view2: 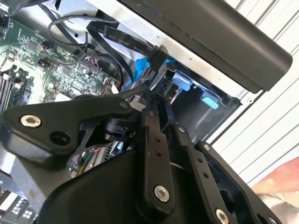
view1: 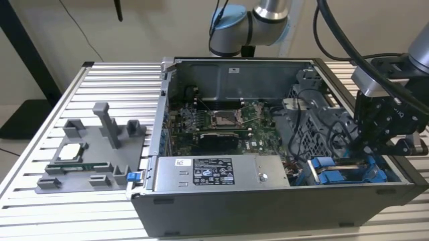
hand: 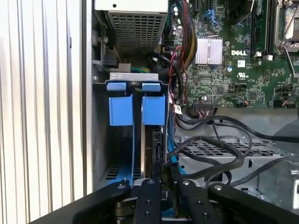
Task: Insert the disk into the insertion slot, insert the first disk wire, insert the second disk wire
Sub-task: 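Insert the first disk wire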
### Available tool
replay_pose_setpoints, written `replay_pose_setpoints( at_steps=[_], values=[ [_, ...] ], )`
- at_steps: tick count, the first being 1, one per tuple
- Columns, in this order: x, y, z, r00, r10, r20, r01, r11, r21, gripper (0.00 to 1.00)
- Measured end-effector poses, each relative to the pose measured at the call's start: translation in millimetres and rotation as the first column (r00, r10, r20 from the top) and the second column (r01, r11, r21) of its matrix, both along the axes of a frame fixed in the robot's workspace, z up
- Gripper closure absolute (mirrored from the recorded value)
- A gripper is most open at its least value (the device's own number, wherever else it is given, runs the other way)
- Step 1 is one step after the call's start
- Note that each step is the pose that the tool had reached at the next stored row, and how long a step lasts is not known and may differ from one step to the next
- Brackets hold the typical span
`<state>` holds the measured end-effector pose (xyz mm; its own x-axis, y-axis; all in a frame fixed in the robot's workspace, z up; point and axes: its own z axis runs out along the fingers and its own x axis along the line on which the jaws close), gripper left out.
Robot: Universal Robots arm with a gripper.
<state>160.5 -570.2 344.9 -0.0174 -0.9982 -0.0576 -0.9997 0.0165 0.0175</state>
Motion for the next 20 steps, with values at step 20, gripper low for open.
replay_pose_setpoints(
  at_steps=[20],
  values=[
    [0.0,-0.8,-4.5,0.9999,-0.013,0.0001,0.013,0.9999,-0.0032,1.00]
  ],
)
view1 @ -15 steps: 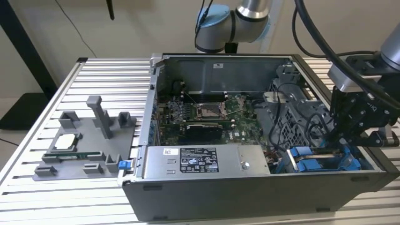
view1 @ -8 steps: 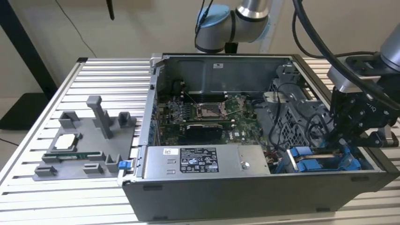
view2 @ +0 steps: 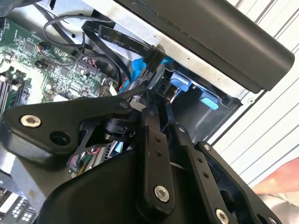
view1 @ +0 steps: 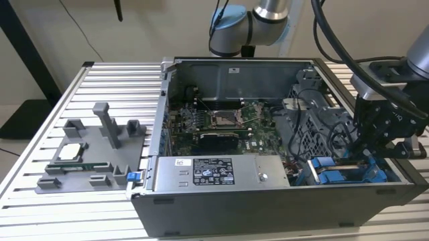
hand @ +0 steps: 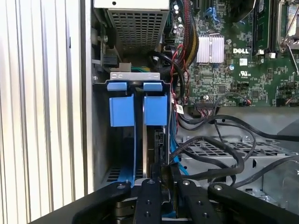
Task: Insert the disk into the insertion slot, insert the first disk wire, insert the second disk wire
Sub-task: 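Insert the first disk wire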
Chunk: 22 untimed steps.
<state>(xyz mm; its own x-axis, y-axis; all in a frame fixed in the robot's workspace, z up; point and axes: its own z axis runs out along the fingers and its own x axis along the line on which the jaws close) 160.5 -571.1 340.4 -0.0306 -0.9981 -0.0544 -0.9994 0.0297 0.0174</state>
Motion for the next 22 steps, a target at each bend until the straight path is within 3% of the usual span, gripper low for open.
replay_pose_setpoints(
  at_steps=[16,17,22],
  values=[
    [0.4,0.0,-6.5,1.0000,-0.010,0.0001,0.010,0.9999,-0.0052,1.00],
    [0.4,0.0,-6.8,1.0000,-0.010,-0.0001,0.010,0.9999,-0.0046,0.00],
    [0.4,0.0,-7.0,1.0000,-0.010,0.0000,0.010,0.9999,-0.0044,0.00]
  ],
)
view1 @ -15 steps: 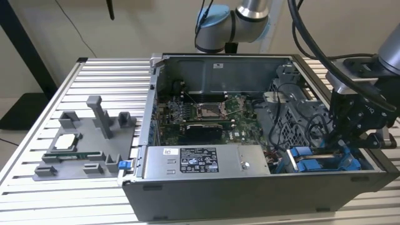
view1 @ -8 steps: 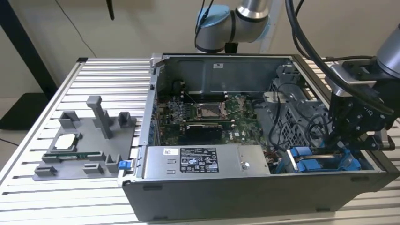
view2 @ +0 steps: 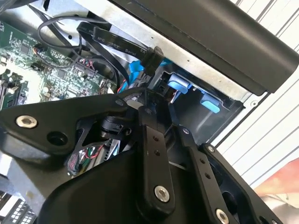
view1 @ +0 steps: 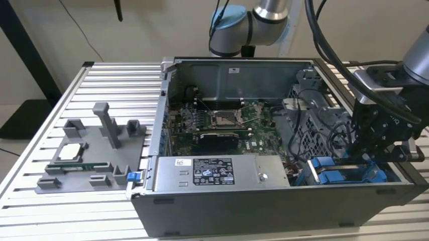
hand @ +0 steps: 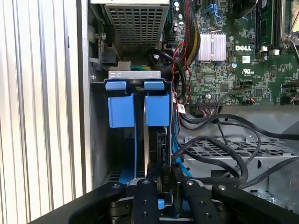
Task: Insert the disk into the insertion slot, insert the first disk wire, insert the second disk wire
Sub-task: 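Insert the first disk wire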
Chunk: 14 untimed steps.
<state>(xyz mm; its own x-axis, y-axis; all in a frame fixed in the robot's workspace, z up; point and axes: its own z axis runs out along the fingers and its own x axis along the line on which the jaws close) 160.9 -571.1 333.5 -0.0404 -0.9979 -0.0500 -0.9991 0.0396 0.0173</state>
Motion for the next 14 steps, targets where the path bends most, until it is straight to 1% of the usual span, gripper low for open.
replay_pose_setpoints(
  at_steps=[2,7,14],
  values=[
    [0.0,0.0,1.2,1.0000,0.000,0.0000,0.000,1.0000,0.0004,0.00],
    [0.0,0.1,9.8,1.0000,0.000,0.0000,0.000,1.0000,0.0003,0.00],
    [0.0,0.1,16.0,1.0000,0.000,0.0000,0.000,1.0000,0.0020,0.00]
  ],
)
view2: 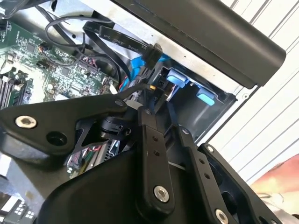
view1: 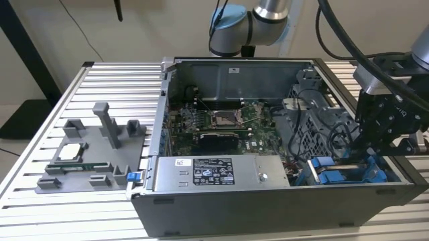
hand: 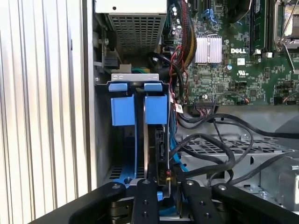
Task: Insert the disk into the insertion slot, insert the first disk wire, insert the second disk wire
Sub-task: 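Insert the first disk wire, then insert the second disk wire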
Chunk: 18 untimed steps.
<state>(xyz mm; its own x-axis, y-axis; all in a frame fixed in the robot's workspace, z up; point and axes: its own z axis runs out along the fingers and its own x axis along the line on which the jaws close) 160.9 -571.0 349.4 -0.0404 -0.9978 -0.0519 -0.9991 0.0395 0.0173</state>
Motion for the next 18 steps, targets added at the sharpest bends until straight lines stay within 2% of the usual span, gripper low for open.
replay_pose_setpoints(
  at_steps=[18],
  values=[
    [-0.4,0.0,4.4,1.0000,0.000,0.0000,0.000,1.0000,0.0002,0.00]
  ],
)
